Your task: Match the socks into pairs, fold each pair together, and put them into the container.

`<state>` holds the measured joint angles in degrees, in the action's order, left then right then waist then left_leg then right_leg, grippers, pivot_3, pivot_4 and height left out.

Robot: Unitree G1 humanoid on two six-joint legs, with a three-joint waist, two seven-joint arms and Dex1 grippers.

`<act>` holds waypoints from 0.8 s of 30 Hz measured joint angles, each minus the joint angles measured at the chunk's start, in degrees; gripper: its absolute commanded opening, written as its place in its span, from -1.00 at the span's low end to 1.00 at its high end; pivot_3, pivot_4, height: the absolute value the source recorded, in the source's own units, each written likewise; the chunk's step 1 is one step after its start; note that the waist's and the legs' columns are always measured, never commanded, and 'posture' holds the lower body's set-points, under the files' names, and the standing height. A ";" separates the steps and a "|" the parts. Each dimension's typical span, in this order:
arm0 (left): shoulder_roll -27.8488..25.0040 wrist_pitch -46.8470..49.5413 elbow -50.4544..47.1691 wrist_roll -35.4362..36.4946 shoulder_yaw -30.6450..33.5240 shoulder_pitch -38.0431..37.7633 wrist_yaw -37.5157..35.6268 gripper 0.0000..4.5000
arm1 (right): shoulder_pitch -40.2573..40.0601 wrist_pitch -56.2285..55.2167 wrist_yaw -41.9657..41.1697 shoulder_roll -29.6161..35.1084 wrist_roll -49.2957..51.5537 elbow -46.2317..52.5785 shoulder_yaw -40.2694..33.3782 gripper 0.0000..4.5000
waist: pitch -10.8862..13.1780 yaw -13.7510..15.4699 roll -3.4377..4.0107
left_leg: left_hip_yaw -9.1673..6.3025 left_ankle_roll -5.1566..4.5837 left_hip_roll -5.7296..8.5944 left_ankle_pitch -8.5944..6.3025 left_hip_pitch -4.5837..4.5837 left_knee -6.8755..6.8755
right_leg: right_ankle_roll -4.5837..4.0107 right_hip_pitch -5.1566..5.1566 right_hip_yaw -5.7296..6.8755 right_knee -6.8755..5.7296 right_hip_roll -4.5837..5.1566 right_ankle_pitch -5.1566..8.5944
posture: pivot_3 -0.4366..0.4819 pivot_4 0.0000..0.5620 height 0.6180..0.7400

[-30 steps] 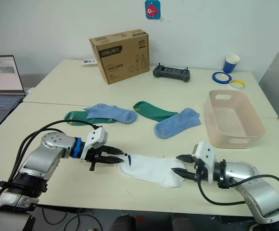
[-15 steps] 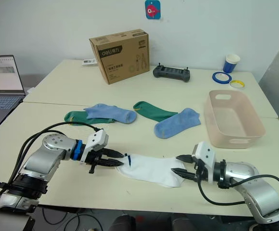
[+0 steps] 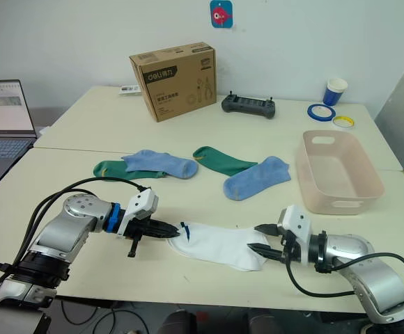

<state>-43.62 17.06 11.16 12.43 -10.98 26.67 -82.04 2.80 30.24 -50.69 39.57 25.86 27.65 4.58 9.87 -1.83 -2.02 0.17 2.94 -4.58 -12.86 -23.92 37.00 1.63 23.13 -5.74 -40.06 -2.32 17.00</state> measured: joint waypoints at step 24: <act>-1.72 5.07 0.97 1.18 0.87 2.25 -0.04 -0.98 | 0.01 0.00 -0.32 -0.02 0.04 0.00 0.31 0.05 | 0.00 0.00 0.00 | 0.00 0.00 0.00 0.00 0.00 0.00 | 0.00 0.00 0.00 0.00 0.00 0.00 | -0.05 -0.47 1.00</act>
<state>-45.34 22.14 12.13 13.61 -10.12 28.92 -82.08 2.82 30.24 -51.01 39.55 25.89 27.65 4.89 9.87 -1.84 -2.02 0.17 2.94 -4.58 -12.86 -23.92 37.00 1.63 23.13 -5.74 -40.06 -2.32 17.00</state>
